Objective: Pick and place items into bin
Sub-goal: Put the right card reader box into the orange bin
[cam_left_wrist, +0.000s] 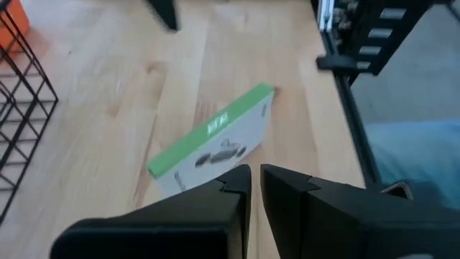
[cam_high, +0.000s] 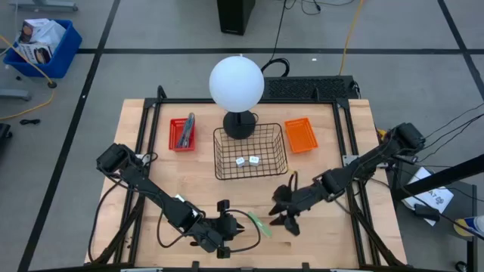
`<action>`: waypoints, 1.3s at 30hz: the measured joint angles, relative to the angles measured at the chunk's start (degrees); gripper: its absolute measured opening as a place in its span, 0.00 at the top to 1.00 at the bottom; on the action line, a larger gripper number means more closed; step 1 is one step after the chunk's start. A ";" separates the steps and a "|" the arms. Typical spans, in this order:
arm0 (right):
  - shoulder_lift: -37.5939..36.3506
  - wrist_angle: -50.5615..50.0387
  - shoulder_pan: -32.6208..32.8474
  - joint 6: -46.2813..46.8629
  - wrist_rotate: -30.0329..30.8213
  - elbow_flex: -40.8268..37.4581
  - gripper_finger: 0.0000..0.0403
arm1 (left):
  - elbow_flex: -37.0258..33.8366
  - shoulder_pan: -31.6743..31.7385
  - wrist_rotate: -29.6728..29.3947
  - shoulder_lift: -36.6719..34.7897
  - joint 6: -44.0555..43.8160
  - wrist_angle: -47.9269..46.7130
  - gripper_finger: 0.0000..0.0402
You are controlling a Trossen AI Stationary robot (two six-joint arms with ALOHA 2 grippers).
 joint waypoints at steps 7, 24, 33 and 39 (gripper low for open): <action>8.07 -18.90 0.40 -1.49 3.01 14.45 0.54 | -0.02 -0.47 -1.08 0.04 -0.93 -0.90 0.90; 20.64 -27.01 0.42 -0.99 4.72 23.14 0.55 | -0.91 -6.07 -9.62 -3.19 5.03 -2.08 0.90; 23.34 -24.44 0.80 -1.06 4.63 23.31 0.55 | -2.25 -6.36 -12.09 -3.61 3.37 -2.35 0.90; 22.82 -29.43 0.57 -1.02 7.37 23.40 0.55 | -2.23 -5.40 -12.11 -3.67 1.81 -2.29 0.90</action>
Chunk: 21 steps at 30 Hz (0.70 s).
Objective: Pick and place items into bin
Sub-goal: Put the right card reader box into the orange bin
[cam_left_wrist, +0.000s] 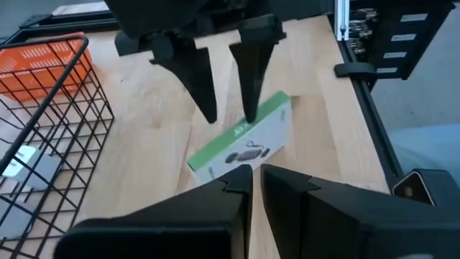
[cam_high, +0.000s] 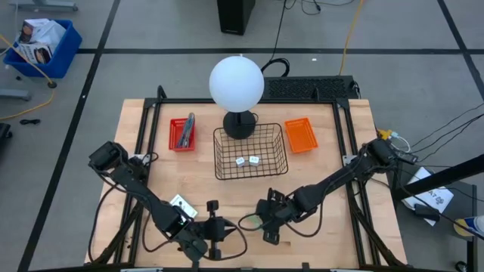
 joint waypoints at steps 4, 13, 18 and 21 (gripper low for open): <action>0.22 1.25 -0.02 -0.54 0.06 -0.07 0.55 | 0.00 0.00 0.00 0.00 -0.19 -0.01 0.90; -0.02 1.10 -0.04 -1.41 0.05 -0.17 0.55 | 0.00 0.00 0.00 0.00 -0.17 0.10 0.90; 0.00 1.29 -0.04 -1.54 0.05 -0.20 0.55 | 0.00 0.00 0.02 0.00 -0.17 0.10 0.90; 0.00 1.25 -0.04 -1.89 0.05 -0.22 0.55 | 0.00 -0.01 0.04 0.00 -0.19 0.14 0.90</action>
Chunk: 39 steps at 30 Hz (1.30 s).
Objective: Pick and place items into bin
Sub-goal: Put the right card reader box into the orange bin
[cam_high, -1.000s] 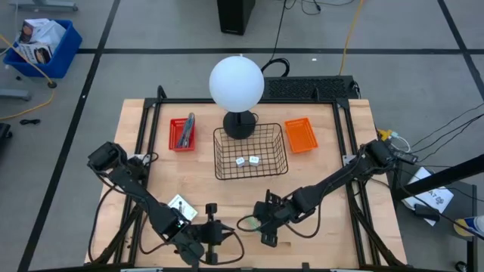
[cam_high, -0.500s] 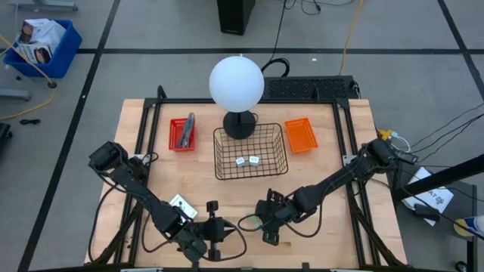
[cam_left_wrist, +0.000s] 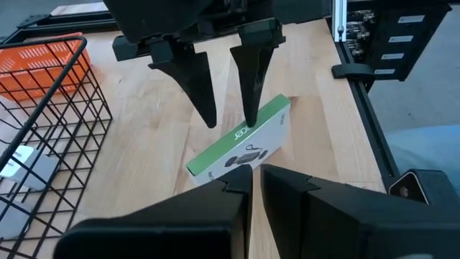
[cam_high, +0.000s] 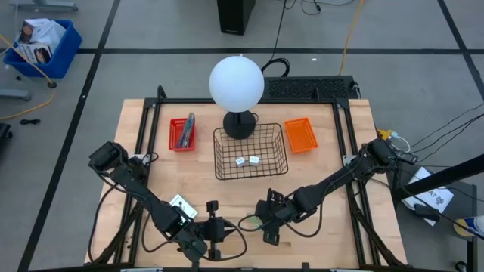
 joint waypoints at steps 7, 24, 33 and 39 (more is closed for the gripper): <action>-2.09 -1.22 0.00 -0.28 1.38 -0.20 0.55 | 0.02 0.02 0.01 0.00 -0.06 0.02 0.90; -2.84 -8.10 -0.04 -0.87 5.16 -0.55 0.55 | 0.04 0.02 0.03 0.02 -0.23 -0.03 0.90; -2.93 -9.42 0.79 3.36 5.95 -5.82 0.55 | 0.14 1.79 0.23 0.69 -0.64 1.27 0.90; -2.93 -9.19 1.07 6.06 5.20 -10.19 0.73 | 0.12 5.92 7.05 4.13 -2.88 2.01 0.90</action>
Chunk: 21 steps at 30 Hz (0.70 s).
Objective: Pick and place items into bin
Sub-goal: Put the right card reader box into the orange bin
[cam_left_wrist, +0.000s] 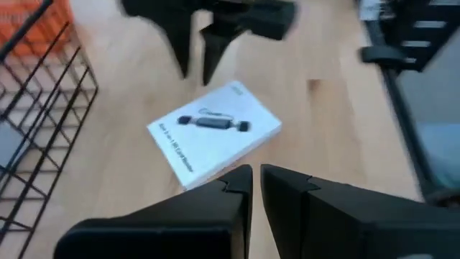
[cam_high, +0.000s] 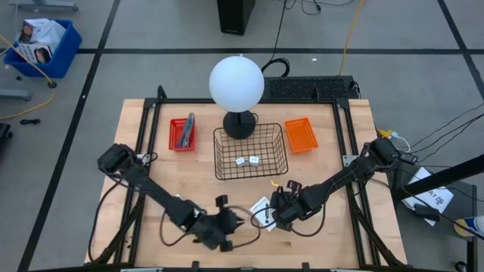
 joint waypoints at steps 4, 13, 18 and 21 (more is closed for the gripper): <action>0.00 0.16 0.64 1.19 -0.54 -1.33 0.96 | -0.01 3.24 3.09 2.39 -1.33 2.32 0.97; -0.09 5.02 1.44 4.56 2.15 -5.89 0.99 | -0.03 9.42 14.06 8.17 -5.45 6.19 0.99; -0.42 11.58 1.27 4.14 1.56 -8.88 1.00 | -0.02 10.70 18.87 9.42 -7.62 6.39 0.99; -0.55 13.78 1.07 4.09 1.58 -9.55 1.00 | -0.03 11.07 20.63 10.10 -8.78 5.92 0.98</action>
